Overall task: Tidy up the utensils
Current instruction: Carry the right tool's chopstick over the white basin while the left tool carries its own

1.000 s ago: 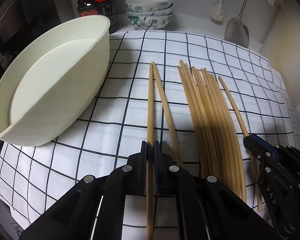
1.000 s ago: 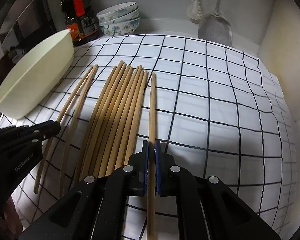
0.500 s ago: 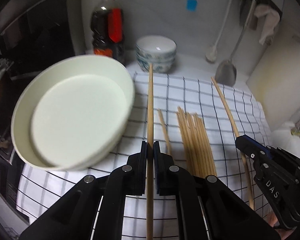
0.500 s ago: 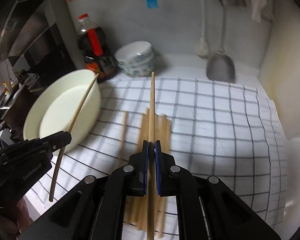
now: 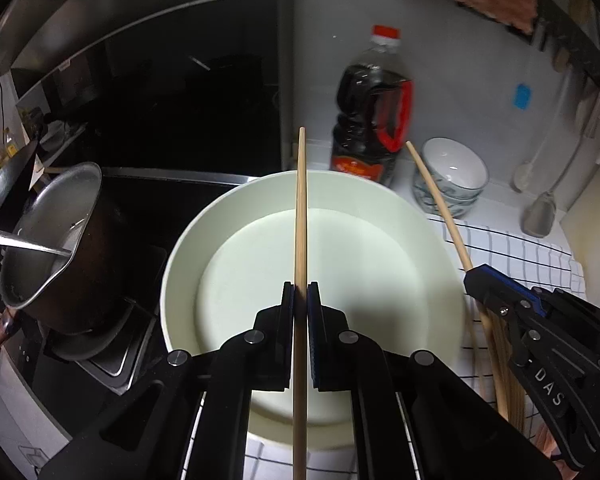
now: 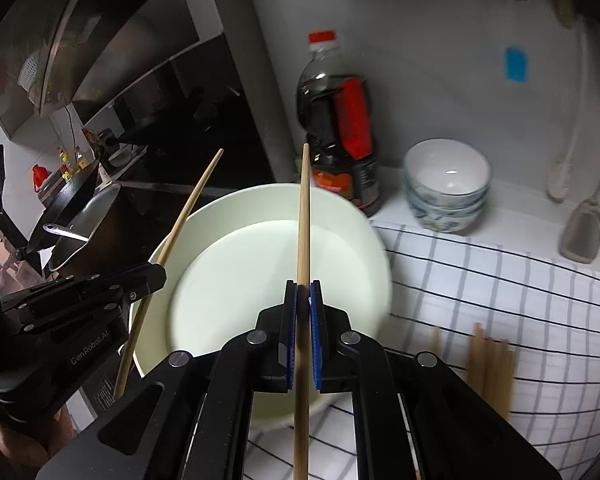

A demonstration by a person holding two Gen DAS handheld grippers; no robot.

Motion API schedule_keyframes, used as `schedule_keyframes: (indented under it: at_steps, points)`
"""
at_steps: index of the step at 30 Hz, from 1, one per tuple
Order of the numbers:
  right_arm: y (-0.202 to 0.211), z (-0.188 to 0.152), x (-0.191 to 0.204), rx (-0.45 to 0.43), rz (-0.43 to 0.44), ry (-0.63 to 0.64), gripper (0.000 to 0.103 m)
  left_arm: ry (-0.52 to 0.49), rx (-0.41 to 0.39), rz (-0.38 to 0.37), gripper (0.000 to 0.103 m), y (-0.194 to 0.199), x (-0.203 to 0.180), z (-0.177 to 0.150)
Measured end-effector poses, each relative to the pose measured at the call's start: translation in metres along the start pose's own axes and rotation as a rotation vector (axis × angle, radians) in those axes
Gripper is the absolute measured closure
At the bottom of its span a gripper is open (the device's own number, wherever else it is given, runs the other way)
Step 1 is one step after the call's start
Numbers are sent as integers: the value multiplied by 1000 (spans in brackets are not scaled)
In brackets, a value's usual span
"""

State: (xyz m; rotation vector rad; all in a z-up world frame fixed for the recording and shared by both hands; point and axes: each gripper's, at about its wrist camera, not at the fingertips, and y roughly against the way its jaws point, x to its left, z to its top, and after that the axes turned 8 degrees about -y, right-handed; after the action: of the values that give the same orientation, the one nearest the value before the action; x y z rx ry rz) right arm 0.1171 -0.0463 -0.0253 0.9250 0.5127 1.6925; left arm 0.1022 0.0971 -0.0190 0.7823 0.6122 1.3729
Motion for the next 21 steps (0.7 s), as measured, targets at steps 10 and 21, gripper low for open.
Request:
schedule_keyframes:
  at_steps: [10, 21]
  points:
    - [-81, 2, 13, 139, -49, -58, 97, -8, 89, -38, 95, -63, 21, -6]
    - [-115, -6, 9, 224, -93, -94, 97, 6, 187, -64, 95, -99, 27, -19]
